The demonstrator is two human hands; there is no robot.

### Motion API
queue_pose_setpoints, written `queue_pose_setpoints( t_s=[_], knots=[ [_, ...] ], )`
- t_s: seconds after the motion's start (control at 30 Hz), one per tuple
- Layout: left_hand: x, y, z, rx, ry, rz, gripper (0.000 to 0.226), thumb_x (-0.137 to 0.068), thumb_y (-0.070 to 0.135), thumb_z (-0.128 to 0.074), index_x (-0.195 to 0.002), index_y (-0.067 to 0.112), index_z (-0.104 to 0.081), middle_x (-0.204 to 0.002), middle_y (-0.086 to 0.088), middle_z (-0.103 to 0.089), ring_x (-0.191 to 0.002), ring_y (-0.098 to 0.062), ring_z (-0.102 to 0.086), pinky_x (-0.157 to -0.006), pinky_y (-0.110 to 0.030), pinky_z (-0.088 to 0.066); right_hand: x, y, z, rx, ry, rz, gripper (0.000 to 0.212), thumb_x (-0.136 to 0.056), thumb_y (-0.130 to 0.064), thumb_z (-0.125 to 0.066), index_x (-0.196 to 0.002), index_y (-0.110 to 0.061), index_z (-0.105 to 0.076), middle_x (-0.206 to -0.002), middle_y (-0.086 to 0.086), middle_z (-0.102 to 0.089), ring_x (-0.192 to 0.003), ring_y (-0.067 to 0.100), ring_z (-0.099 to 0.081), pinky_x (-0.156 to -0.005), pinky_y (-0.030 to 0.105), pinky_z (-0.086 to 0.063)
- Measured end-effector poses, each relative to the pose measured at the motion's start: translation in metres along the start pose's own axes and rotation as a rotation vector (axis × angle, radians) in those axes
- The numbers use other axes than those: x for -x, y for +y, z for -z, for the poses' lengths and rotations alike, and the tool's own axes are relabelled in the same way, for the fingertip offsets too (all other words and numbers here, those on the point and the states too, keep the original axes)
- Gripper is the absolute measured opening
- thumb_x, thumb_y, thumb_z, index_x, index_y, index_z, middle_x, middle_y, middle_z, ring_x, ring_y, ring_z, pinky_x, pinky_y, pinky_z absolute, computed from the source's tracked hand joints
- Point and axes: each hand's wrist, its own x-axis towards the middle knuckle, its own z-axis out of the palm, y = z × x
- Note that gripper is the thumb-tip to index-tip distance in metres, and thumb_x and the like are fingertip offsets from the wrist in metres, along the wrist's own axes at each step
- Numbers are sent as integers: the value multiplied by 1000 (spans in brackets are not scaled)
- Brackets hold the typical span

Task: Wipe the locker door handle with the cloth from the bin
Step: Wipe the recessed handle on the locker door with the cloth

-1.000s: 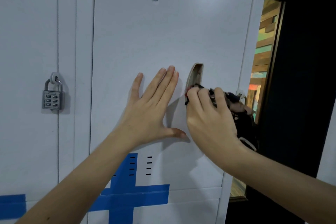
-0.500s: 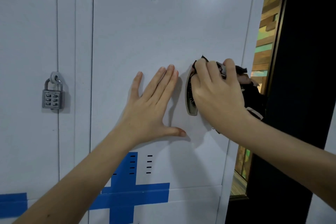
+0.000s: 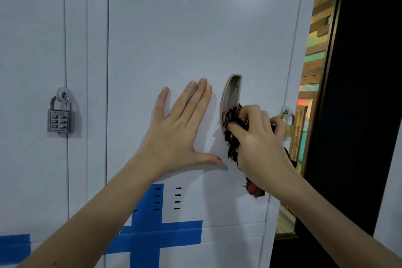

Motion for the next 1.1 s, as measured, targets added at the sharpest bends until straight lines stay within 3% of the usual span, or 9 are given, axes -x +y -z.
queue_pose_setpoints(
  t_s=[0.07, 0.13, 0.2, 0.27, 0.4, 0.57, 0.73, 0.9, 1.1],
  knots=[
    [0, 0, -1, 3, -3, 1, 125, -57, 92, -24, -146, 7, 0, -156, -5, -6, -143, -16, -4, -112, -50, 5, 0, 3, 0, -131, 3, -34, 40, -66, 0, -30, -86, -7, -64, -99, 12, -45, -93, 25, -38, -78, 33, -18],
    [0, 0, -1, 5, -7, 1, 125, -58, 92, -22, -146, 7, 1, -155, -5, -4, -143, -17, -3, -112, -50, 5, 2, 5, 2, -288, -34, -120, 31, -70, 7, -32, -80, -5, -59, -97, 9, -39, -97, 27, -38, -81, 30, -17],
    [0, -1, -1, -3, -11, -2, 125, -58, 92, -24, -146, 7, 0, -156, -7, -5, -143, -17, -3, -112, -51, 5, 9, 10, 3, -486, -42, -204, 23, -70, 18, -42, -76, -2, -52, -97, 3, -33, -96, 24, -36, -90, 42, -27],
    [0, -1, 0, -6, -20, -10, 124, -58, 91, -24, -146, 7, 2, -156, -8, -6, -143, -16, -3, -111, -51, 6, 16, 13, 9, -643, 50, -269, 22, -71, 14, -45, -80, -5, -52, -96, -4, -32, -96, 18, -37, -90, 54, -39],
    [0, -2, 1, -7, -27, -18, 124, -59, 91, -21, -146, 6, 0, -156, -9, -6, -143, -16, -2, -111, -50, 8, 9, 19, 24, -745, 219, -341, 27, -70, 3, -43, -87, -18, -50, -103, -20, -27, -99, -4, -35, -94, 52, -40],
    [0, -1, 0, -11, -9, -25, 125, -58, 92, -22, -146, 4, -5, -155, -10, -9, -143, -19, -5, -111, -51, 4, -14, 9, 23, -598, 150, -199, 27, -70, 0, -46, -95, -7, -55, -100, -6, -29, -95, 13, -35, -88, 51, -43],
    [0, -2, 0, 3, 3, -16, 125, -59, 92, -25, -146, 4, -4, -155, -8, -7, -143, -18, -4, -112, -50, 4, -27, -2, 0, -118, 144, -87, 26, -75, -1, -57, -100, -2, -60, -108, 20, -52, -93, 25, -39, -84, 38, -31],
    [0, -2, -1, 10, 7, -10, 124, -59, 91, -26, -146, 5, -2, -156, -8, -8, -143, -17, -3, -112, -49, 7, -5, -8, -1, 209, 97, 22, 8, -79, -8, -59, -85, -7, -64, -109, 16, -59, -93, 31, -54, -85, 46, -32],
    [-1, -2, -1, 9, 0, -4, 126, -58, 91, -29, -146, 6, -2, -156, -8, -7, -143, -17, -3, -111, -48, 8, -6, -3, 12, 134, -24, 31, 9, -73, -15, -58, -71, -8, -63, -90, 12, -52, -79, 29, -52, -84, 44, -26]
  ],
)
